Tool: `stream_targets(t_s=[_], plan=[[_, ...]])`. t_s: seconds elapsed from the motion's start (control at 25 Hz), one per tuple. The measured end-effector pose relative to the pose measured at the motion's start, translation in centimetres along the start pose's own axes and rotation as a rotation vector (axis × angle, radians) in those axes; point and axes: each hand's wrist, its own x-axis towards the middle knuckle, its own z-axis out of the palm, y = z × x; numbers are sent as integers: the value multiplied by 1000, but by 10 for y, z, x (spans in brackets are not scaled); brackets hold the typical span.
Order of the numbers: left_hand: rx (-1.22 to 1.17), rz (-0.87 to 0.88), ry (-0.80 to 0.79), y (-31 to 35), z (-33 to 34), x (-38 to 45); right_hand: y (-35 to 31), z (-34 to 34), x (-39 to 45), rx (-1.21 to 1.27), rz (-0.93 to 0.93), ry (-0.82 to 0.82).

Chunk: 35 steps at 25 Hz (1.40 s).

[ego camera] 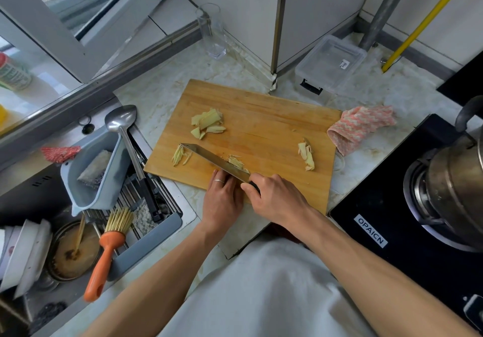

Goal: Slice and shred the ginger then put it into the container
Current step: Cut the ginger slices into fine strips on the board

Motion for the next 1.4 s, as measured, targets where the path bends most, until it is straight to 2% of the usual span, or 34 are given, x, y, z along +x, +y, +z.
stream_targets(t_s=[0.24,0.56,0.92,1.4], plan=[[23,-38,-21,-1,1,-2,0,0,-7,15,9,23],[-28,-226,-88,6,-8,-1,14,-15,-4,192,75,81],[87,-108,-133,0,-12,-2,12,-12,-6,127,28,32],[84,-140,-122,6,-13,1,6,-16,0,56,8,-21]])
